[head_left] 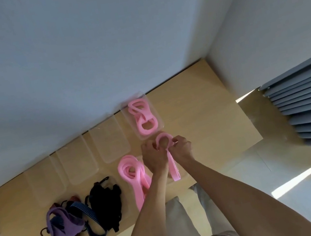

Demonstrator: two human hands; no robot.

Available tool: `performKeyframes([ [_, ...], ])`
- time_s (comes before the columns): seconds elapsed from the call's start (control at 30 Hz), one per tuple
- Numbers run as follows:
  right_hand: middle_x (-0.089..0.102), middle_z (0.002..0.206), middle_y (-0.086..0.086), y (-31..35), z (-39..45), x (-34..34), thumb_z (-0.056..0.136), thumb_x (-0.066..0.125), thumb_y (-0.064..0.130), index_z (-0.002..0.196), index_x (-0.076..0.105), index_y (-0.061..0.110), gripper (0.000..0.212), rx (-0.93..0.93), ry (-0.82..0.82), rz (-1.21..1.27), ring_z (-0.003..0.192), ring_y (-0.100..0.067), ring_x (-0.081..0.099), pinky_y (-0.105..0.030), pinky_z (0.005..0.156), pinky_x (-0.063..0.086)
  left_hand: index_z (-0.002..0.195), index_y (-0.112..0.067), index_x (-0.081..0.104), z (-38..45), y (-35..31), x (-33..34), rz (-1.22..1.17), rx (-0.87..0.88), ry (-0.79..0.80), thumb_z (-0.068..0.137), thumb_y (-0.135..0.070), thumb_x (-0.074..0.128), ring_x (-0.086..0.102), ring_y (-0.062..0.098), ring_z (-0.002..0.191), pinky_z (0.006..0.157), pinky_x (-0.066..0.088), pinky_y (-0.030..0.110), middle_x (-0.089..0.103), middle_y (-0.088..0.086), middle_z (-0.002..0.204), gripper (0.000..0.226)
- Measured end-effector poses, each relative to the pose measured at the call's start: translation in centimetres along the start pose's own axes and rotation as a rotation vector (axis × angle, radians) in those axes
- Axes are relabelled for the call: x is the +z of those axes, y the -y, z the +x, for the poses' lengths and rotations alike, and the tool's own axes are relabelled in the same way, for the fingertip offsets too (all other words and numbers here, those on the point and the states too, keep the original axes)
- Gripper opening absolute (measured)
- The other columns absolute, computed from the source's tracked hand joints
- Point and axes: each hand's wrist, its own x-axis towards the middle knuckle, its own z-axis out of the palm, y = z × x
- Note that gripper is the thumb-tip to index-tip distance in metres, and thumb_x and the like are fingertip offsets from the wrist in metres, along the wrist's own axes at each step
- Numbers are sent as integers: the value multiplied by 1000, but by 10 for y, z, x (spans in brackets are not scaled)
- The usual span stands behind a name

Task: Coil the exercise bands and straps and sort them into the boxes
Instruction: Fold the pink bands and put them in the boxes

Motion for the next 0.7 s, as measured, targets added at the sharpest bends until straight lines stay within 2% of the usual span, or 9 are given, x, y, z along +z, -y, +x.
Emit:
performKeyframes([
  [0.13, 71, 99, -15, 4, 1, -8, 90, 55, 9, 104, 67, 5, 19, -18, -46, 55, 87, -32, 64, -27, 68, 44, 70, -4, 56, -3, -5, -1, -182, -21, 45, 83, -22, 76, 49, 16, 63, 57, 34, 28, 57, 7, 72, 29],
  [0.2, 70, 98, -15, 5, 1, -11, 89, 55, 9, 107, 66, 5, 21, -54, -54, 54, 89, -34, 64, -29, 69, 46, 74, -3, 64, 0, -4, -1, -207, -38, 78, 85, -8, 67, 54, 20, 66, 57, 38, 31, 63, 8, 74, 13],
  [0.23, 70, 99, -16, 4, 2, -11, 89, 55, 8, 110, 65, 5, 24, -81, -55, 34, 90, -34, 64, -31, 70, 46, 72, -3, 66, 1, -3, -1, -230, -49, 97, 84, 1, 59, 54, 20, 65, 58, 38, 31, 63, 7, 72, 14],
  [0.3, 70, 101, -18, 2, 4, -9, 91, 54, 7, 117, 64, 4, 28, -129, -65, -31, 93, -36, 63, -34, 72, 45, 59, -1, 56, 2, 0, -2, -243, -21, 104, 77, 13, 48, 41, 22, 57, 56, 30, 33, 52, 8, 59, 24],
  [0.37, 69, 102, -18, -1, 6, -6, 92, 52, 6, 116, 64, 4, 27, -146, -76, -73, 95, -37, 63, -35, 72, 45, 57, 0, 52, 5, -1, -3, -195, 35, 96, 74, 12, 49, 37, 19, 57, 56, 27, 33, 45, 8, 56, 20],
  [0.47, 69, 103, -16, -4, 9, -5, 93, 57, 12, 112, 66, 6, 22, -155, -74, -100, 96, -36, 62, -40, 78, 50, 70, -6, 65, 8, -9, 1, -105, 99, 108, 74, -2, 60, 48, 16, 57, 53, 35, 29, 60, 4, 62, 8],
  [0.53, 69, 100, -16, -4, 11, -6, 94, 58, 14, 107, 68, 7, 18, -166, -78, -96, 94, -36, 62, -42, 79, 52, 73, -12, 67, 9, -13, 3, -15, 94, 162, 74, -6, 64, 53, 13, 58, 51, 36, 26, 63, 0, 65, 6],
  [0.6, 67, 99, -17, -6, 12, -9, 94, 61, 16, 102, 71, 6, 16, -165, -80, -88, 91, -35, 62, -41, 76, 52, 69, -12, 63, 10, -15, 4, 59, 74, 218, 76, -8, 60, 51, 15, 57, 48, 34, 27, 62, 1, 64, 9],
  [0.7, 63, 104, -20, -5, 9, -15, 93, 59, 14, 103, 71, 3, 19, -158, -96, -48, 95, -37, 62, -39, 76, 52, 71, -4, 57, 7, -20, 2, 13, 65, 285, 79, -3, 52, 51, 21, 62, 55, 36, 32, 58, 8, 66, 9],
])
